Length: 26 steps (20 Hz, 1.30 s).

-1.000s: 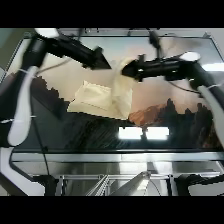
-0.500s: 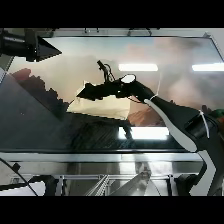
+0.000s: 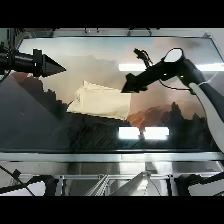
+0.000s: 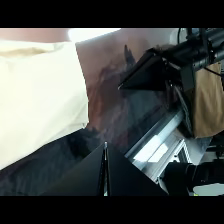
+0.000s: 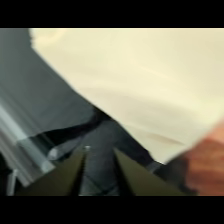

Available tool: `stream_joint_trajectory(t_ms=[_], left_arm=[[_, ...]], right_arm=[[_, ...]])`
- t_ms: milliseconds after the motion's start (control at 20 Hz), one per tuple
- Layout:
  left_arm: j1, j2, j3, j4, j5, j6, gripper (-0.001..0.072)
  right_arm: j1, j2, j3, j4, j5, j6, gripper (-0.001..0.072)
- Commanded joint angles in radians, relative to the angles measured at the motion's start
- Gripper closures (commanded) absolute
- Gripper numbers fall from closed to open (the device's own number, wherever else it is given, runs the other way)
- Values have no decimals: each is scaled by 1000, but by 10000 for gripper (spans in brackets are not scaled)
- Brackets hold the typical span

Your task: Fold the shirts.

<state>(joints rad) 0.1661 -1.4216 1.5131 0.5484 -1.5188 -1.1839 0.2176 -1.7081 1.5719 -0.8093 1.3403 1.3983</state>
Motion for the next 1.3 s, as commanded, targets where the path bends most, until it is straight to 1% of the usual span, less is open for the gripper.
stream_joint_trajectory(t_ms=[0, 50, 150, 350, 500, 550, 600, 650, 700, 750, 850, 1000, 1100, 1250], left_arm=[[-2, 2, -39, 0, 0, 18, 688], [-2, 2, -39, 0, 1, 18, 688], [-2, 2, -38, -1, 1, 25, 688], [-2, 2, -38, 0, 1, 43, 688], [-2, 2, -38, 0, 1, 51, 688], [-2, 2, -38, 0, 0, 51, 688], [-2, 2, -38, 0, 0, 51, 688], [-2, 2, -38, 0, 0, 51, 688], [-2, 2, -38, 0, 0, 51, 688], [-2, 2, -38, 0, 0, 51, 688], [-2, 2, -38, 0, 0, 50, 688], [-2, 2, -38, 0, -2, 50, 688], [-2, 2, -38, 0, -8, 50, 688], [-2, 2, -38, 0, -8, 50, 688]], right_arm=[[-62, 6, -84, -296, -24, 163, 19], [-62, -26, -95, -275, -55, 163, 22], [-53, -106, -96, -162, -92, 158, 22], [-2, -260, -96, 163, -160, 18, 22], [46, -328, -94, 381, -203, -105, 22], [58, -340, -94, 447, -218, -137, 60], [65, -346, -94, 518, -227, -188, 259], [67, -347, -94, 582, -224, -238, 553], [64, -344, -92, 648, -206, -276, 700], [57, -333, -92, 687, -192, -298, 701], [31, -277, -92, 697, -169, -303, 702], [-61, -105, -92, 671, -103, -289, 702], [-155, 58, -92, 576, -124, -241, 703], [-383, 280, -77, 343, -189, -82, 703]])
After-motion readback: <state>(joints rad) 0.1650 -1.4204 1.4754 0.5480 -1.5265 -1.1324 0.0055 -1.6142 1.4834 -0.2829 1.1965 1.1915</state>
